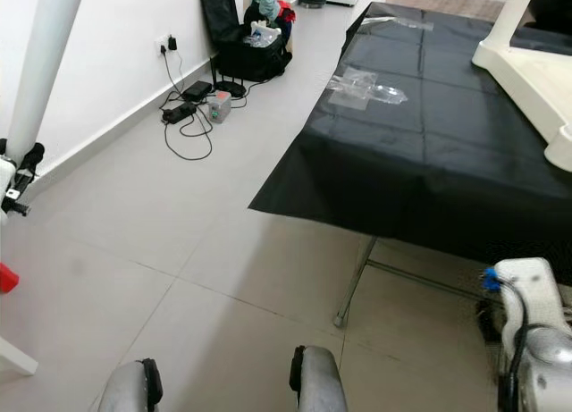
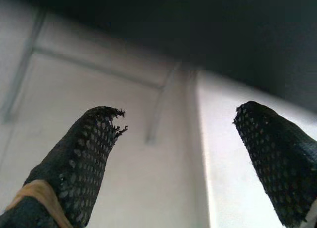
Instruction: Building children table
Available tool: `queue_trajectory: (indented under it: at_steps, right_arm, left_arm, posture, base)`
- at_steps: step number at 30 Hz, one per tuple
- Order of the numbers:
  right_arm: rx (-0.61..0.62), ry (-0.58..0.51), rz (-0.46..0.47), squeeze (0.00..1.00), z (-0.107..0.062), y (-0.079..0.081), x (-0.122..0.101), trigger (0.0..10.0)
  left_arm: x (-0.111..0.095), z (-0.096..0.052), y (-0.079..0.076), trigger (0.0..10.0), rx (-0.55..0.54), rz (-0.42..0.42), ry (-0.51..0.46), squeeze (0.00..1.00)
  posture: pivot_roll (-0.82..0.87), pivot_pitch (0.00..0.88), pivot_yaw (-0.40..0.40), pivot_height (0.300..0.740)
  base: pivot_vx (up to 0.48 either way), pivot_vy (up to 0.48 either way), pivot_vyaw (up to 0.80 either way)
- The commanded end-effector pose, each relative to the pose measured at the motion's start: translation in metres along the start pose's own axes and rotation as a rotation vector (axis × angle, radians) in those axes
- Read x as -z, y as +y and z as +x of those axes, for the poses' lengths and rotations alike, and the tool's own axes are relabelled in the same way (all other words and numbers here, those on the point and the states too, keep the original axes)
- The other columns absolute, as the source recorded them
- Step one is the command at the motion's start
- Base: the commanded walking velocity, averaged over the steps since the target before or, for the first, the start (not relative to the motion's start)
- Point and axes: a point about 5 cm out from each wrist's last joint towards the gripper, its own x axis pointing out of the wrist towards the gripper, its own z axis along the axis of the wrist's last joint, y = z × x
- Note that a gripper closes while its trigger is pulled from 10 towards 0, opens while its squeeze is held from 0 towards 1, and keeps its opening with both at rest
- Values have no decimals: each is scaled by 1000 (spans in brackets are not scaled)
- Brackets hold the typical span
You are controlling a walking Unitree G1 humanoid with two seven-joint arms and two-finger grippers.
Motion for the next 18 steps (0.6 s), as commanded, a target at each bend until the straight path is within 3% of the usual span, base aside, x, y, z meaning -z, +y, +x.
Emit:
queue_trajectory:
  at_steps: [1, 5, 6, 10, 17, 18]
  right_arm:
    - [28, 12, 10, 0, 1, -4, 3, 10000]
    - [80, -3, 31, 0, 2, -9, 0, 10000]
    - [176, -51, 65, 0, 3, -18, -10, 10000]
    - [283, -93, 98, 0, 5, -30, -19, 10000]
    - [190, -2, 5, 0, 7, -32, -3, 10000]
    - [145, 29, -42, 0, 8, -31, 4, 10000]
  left_arm:
    - [-6, 2, 1, 10000, -22, -4, -23, 0]
    - [-6, 2, 1, 10000, -25, -3, -24, 0]
    - [-8, 2, 2, 10000, -33, -2, -27, 0]
    - [-9, 1, 6, 10000, -49, 0, -29, 0]
    - [-7, -3, 7, 10000, -60, 2, -19, 0]
    - [-7, -3, 7, 10000, -59, 2, -16, 0]
  posture:
    - [-22, 0, -90, 575]
    - [-21, 0, -92, 585]
    - [-7, 0, -101, 590]
    - [-12, 0, -104, 600]
    - [-31, 0, -102, 625]
    - [-39, 0, -101, 630]
  base:
    - [0, 0, 0]
    - [0, 0, 0]
    - [0, 0, 0]
    - [0, 0, 0]
    - [0, 0, 0]
    - [0, 0, 0]
